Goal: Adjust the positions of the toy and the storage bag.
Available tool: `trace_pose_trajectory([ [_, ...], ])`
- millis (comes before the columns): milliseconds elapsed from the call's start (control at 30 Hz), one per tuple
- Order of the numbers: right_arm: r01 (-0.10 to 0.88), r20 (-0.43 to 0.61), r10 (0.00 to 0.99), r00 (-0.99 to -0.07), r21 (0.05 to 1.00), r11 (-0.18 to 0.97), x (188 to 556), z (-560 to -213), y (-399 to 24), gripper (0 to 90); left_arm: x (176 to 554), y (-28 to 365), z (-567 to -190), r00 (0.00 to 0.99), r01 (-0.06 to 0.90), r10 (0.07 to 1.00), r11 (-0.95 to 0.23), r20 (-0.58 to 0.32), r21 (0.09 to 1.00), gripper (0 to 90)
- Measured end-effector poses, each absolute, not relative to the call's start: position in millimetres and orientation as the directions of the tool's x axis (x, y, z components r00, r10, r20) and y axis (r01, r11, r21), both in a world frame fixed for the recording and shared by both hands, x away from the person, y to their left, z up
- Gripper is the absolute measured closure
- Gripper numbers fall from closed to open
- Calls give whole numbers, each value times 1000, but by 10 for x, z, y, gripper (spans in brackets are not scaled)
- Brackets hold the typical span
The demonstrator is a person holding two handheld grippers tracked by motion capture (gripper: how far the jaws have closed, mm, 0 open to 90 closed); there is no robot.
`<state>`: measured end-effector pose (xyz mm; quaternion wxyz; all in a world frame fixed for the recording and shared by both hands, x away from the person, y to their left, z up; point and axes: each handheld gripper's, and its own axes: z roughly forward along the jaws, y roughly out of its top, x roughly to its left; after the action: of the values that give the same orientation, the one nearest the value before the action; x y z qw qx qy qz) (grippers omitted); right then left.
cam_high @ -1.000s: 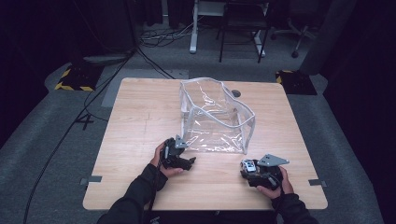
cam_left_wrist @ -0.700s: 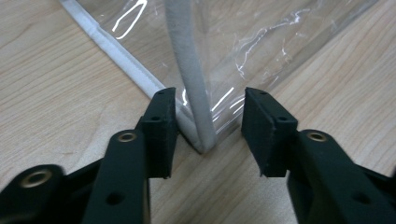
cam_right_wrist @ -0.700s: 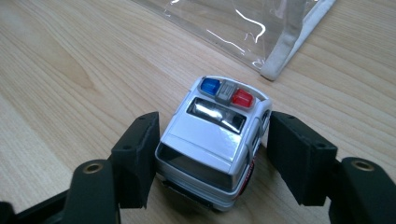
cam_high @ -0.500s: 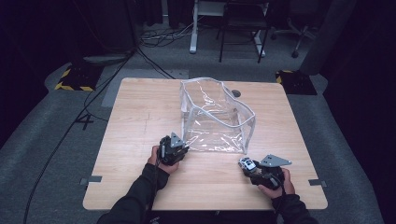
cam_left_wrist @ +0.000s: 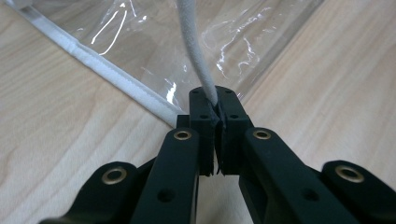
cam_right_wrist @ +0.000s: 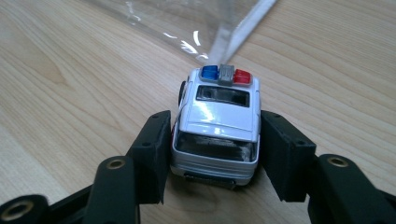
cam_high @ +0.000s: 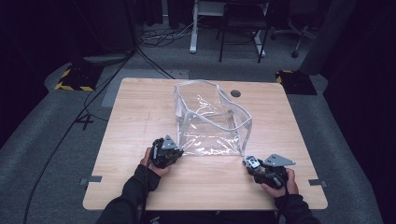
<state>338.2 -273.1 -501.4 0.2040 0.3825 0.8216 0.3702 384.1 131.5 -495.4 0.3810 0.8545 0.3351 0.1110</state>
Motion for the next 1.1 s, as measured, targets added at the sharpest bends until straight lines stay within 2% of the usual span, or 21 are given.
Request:
trace_pose_trajectory([
  [333,484,-59,794,-604,764,426,3383,-5011,-2835,469,3669,1517,-4942,772,489,629,-501,-88,714,862],
  [367,490,-53,798,-601,764,420,3383,-5010,-2872,469,3642,1542,-4950,765,488,640,-505,-71,712,826],
  [400,497,-43,801,-598,764,412,3382,-5012,-2927,469,3598,1583,-4972,757,506,647,-494,-89,707,691],
  [433,497,-43,801,-598,764,412,3382,-5012,-2927,469,3598,1583,-4972,757,506,647,-494,-89,707,649],
  [467,500,-41,803,-595,763,409,3380,-5013,-2938,469,3570,1623,-4977,763,499,642,-517,-70,695,649],
  [500,500,-43,804,-593,763,410,3380,-5011,-2954,469,3555,1657,-4976,755,504,651,-506,-73,700,562],
  [567,501,-43,806,-591,763,408,3380,-5011,-2950,469,3546,1708,-4978,749,517,656,-487,-96,704,478],
  [600,502,-43,806,-590,763,408,3379,-5010,-2947,469,3556,1745,-4980,737,528,670,-482,-93,699,478],
  [767,496,-49,801,-596,763,416,3390,-5011,-2955,468,3648,1854,-5003,669,567,737,-425,-94,705,332],
  [867,508,-30,806,-591,763,400,3392,-5012,-2953,463,3716,1880,-5011,621,572,783,-430,-27,699,295],
  [933,508,-43,813,-581,761,403,3388,-5016,-2961,387,3775,1904,-5008,601,583,799,-423,-18,694,266],
  [967,508,-43,813,-581,761,403,3388,-5016,-2961,387,3801,1911,-5011,596,587,803,-417,-22,694,266],
  [1033,513,-52,814,-579,752,413,3376,-5010,-2961,322,3864,1926,-5011,573,598,819,-402,-19,693,255],
  [1100,510,-60,814,-578,752,417,3362,-5012,-2972,313,3927,1920,-5012,559,606,829,-391,-21,693,249],
])
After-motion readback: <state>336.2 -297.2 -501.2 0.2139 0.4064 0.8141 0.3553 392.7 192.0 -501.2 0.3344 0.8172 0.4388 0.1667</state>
